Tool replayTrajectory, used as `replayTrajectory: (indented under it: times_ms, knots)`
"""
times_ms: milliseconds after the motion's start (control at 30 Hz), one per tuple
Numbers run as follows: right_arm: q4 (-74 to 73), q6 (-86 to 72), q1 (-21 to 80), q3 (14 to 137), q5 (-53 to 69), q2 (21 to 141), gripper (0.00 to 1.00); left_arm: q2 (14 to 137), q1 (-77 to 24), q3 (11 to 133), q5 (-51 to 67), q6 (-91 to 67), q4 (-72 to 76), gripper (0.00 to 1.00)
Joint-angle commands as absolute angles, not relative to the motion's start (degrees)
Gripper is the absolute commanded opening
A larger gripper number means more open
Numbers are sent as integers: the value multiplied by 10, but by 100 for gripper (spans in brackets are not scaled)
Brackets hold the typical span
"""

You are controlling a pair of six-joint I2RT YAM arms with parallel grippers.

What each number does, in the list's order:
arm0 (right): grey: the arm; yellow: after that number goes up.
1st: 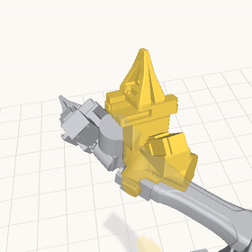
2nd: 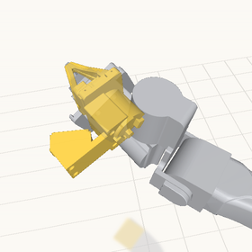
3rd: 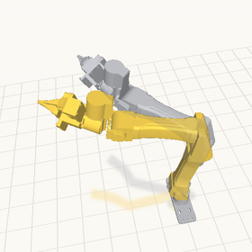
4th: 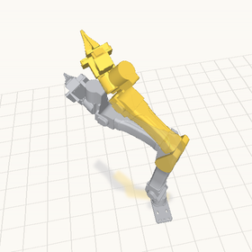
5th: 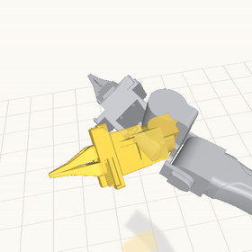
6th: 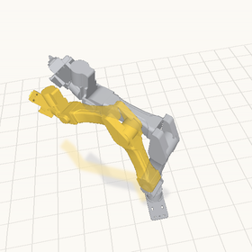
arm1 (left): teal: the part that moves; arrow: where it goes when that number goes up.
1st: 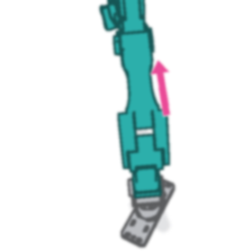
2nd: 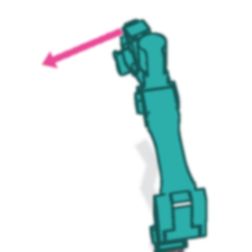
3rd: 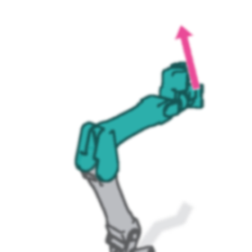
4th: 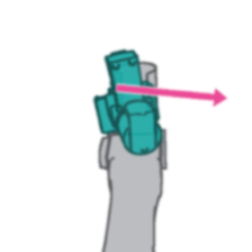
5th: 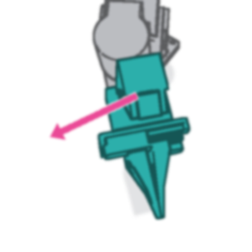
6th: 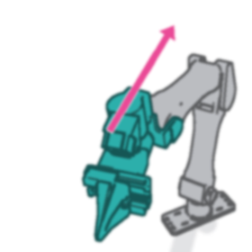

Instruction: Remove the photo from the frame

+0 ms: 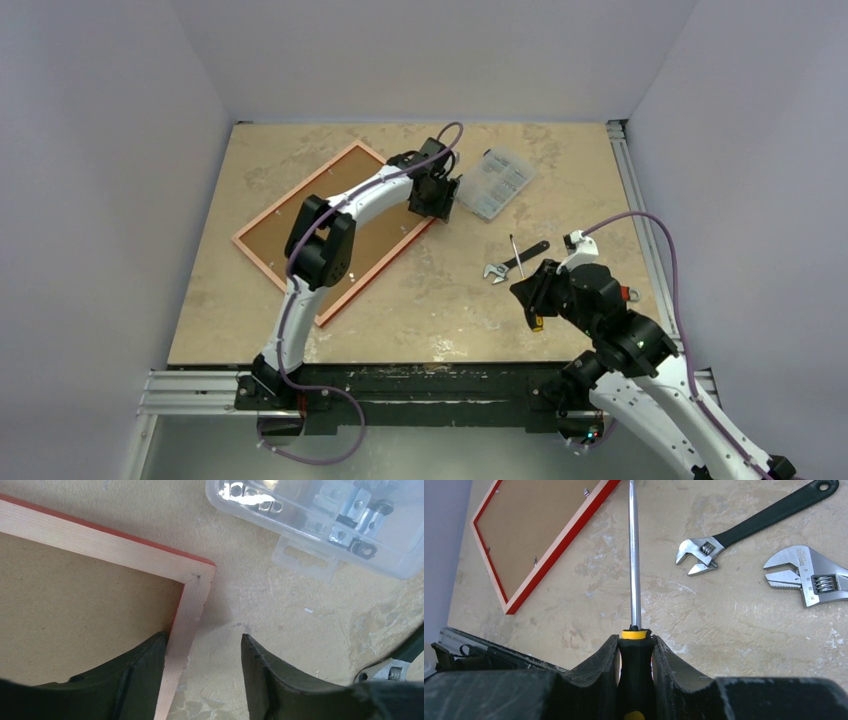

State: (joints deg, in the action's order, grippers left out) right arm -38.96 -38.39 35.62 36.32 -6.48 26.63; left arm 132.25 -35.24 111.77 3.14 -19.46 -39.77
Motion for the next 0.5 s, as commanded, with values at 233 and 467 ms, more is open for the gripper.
replayTrajectory:
  times_ms: [233, 467]
  knots:
    - [-362, -380, 357, 374, -67, 268, 0, 1220, -369, 942, 24, -162, -398, 11]
    - [-343, -386, 356, 352, -55, 269, 0, 1101, -376, 794, 33, -209, -397, 6]
